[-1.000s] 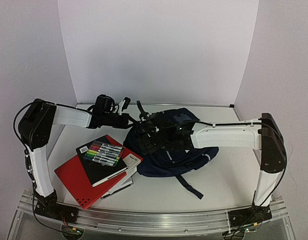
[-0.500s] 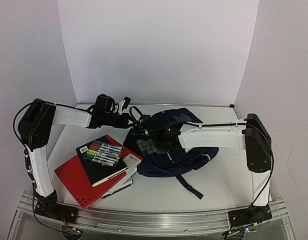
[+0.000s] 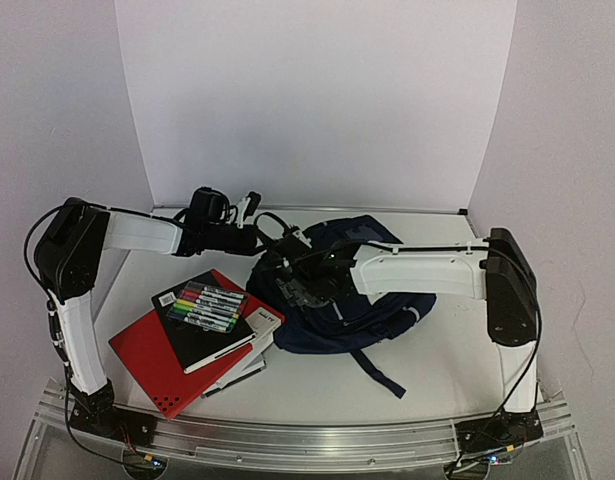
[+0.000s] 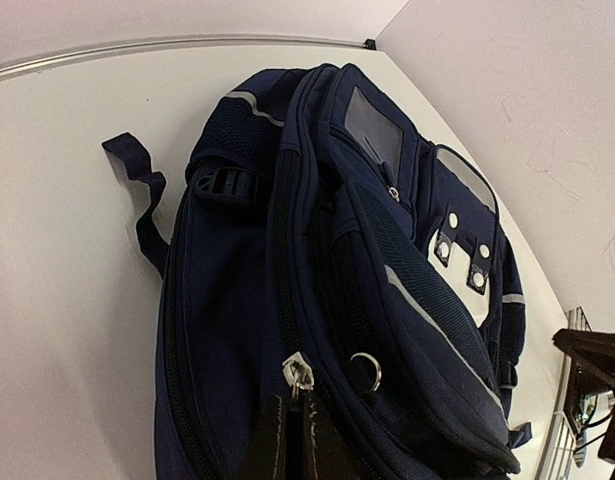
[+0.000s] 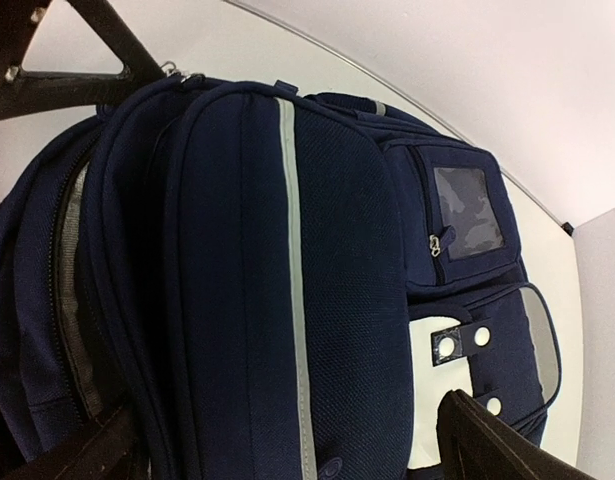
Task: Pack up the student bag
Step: Unzip the student bag at the center of the board.
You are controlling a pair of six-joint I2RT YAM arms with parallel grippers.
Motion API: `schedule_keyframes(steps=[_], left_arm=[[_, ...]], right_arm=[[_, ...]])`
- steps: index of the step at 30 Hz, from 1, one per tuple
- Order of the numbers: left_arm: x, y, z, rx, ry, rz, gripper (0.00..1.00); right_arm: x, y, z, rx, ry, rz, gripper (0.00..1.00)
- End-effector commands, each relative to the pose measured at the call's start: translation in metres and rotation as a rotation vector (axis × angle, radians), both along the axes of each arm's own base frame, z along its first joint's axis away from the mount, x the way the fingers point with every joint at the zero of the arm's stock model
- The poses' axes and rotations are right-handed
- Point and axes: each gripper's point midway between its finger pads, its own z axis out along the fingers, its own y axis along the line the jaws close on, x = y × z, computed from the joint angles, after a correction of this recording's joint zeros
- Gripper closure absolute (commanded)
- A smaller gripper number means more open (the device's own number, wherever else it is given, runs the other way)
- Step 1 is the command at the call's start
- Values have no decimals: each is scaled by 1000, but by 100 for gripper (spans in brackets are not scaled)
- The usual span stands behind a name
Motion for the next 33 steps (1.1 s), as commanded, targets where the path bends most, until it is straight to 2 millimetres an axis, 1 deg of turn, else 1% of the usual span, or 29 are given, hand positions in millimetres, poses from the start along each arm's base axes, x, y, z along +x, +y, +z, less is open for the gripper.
schedule_keyframes(steps=[1, 7, 9, 10, 11, 12, 13, 14, 15, 17, 19, 20, 22, 24, 26, 27, 29, 33], left_arm=[[-1, -3, 63, -59, -143, -20, 100], [-6, -7, 61, -56, -140, -30, 100], [-6, -8, 60, -55, -139, -32, 100], [-7, -8, 60, -55, -138, -32, 100], [-7, -8, 59, -54, -138, -33, 100], [-7, -8, 59, -54, -138, -32, 100], [-7, -8, 58, -50, -136, -29, 100], [-6, -7, 57, -45, -134, -24, 100], [-4, -6, 55, -38, -131, -14, 100], [3, -3, 49, -16, -116, 14, 100], [10, -1, 42, -7, -95, 28, 100], [13, 0, 39, -10, -84, 36, 100], [21, 4, 38, -22, -73, 49, 100], [27, 4, 37, -37, -64, 46, 100], [33, 0, 34, -44, -58, 34, 100], [35, -3, 37, -53, -64, 20, 100], [40, -7, 29, -46, -48, 10, 100], [53, -11, 19, -47, -33, 6, 100]], right_arm=[[4, 8, -31, -11, 51, -3, 4], [9, 19, -57, -7, 84, 11, 4], [13, 19, -64, 4, 94, 9, 6], [16, 18, -65, 7, 94, 1, 9], [20, 15, -65, 8, 87, -12, 17], [23, 12, -64, 6, 76, -26, 30], [25, 10, -58, 10, 64, -32, 38], [25, 9, -51, 15, 53, -34, 50], [25, 8, -43, 24, 45, -31, 59], [23, 6, -23, 49, 32, -20, 75], [20, 3, 5, 87, 13, -4, 86], [17, 2, 17, 102, 10, 11, 90], [10, -2, 41, 135, 4, 45, 96], [3, -3, 58, 168, 11, 85, 100], [-4, -3, 71, 196, 21, 124, 100], [-8, -2, 76, 213, 30, 144, 100], [-13, -3, 88, 242, 33, 170, 100], [-22, -2, 109, 308, 42, 205, 100]])
